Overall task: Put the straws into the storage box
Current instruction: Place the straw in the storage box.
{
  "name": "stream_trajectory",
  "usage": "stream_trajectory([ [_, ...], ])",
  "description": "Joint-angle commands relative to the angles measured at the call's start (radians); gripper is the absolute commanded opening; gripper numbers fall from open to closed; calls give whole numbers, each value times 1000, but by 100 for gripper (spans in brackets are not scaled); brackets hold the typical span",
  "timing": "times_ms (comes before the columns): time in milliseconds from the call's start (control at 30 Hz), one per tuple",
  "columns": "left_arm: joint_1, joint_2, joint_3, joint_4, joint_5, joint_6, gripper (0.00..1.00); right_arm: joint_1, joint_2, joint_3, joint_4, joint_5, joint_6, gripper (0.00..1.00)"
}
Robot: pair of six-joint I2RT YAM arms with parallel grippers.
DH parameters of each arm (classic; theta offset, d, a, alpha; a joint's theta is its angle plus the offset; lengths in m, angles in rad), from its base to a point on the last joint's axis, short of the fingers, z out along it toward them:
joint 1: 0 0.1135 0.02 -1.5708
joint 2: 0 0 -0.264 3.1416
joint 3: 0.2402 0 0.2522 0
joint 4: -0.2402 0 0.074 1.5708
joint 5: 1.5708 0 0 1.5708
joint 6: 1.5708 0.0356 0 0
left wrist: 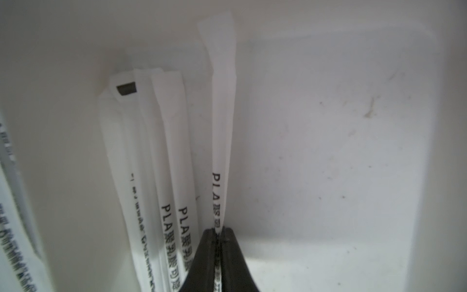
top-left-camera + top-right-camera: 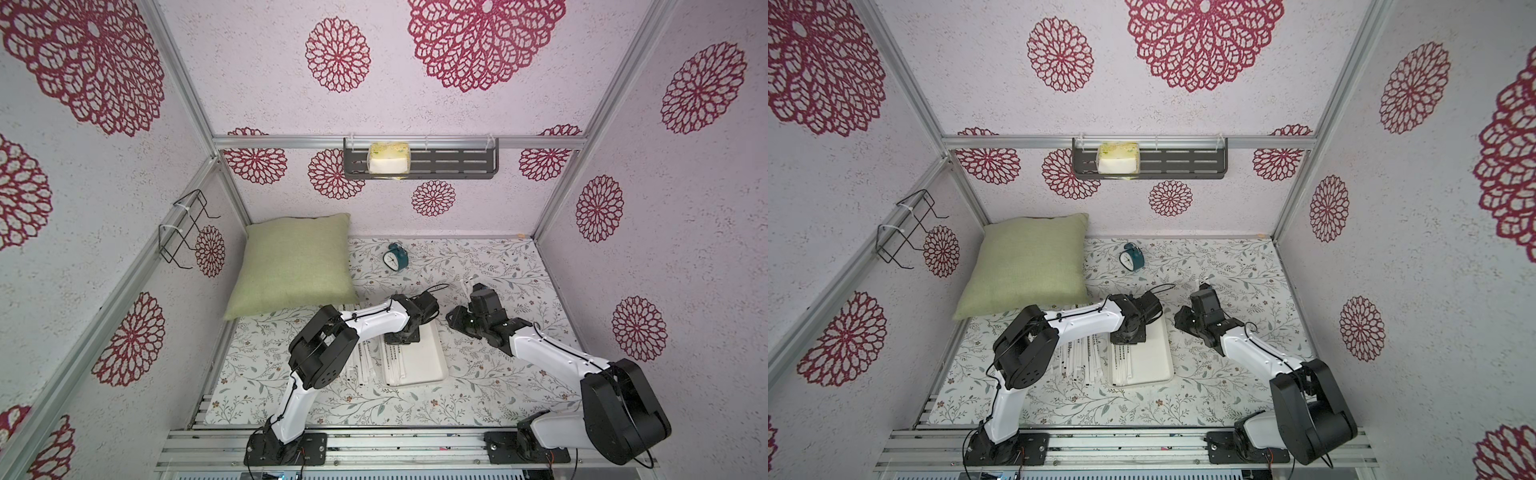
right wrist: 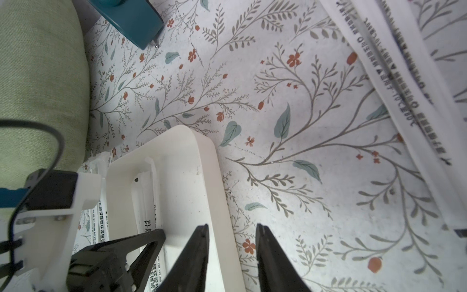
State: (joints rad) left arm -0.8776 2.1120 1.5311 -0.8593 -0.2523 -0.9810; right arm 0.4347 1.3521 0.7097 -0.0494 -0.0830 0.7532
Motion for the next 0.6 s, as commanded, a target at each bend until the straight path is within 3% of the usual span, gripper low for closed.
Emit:
stream_trajectory([
  [0,-8,12,14,-19,-2,-2,14,-4,2,1,17,-12,14,37],
  [400,1,-18,23,-15,3,4,24,-5,21,8,25,-37,8,37],
  [567,2,-73,73,-76,-37,19,33,-15,3,28,-17,-17,-29,36],
])
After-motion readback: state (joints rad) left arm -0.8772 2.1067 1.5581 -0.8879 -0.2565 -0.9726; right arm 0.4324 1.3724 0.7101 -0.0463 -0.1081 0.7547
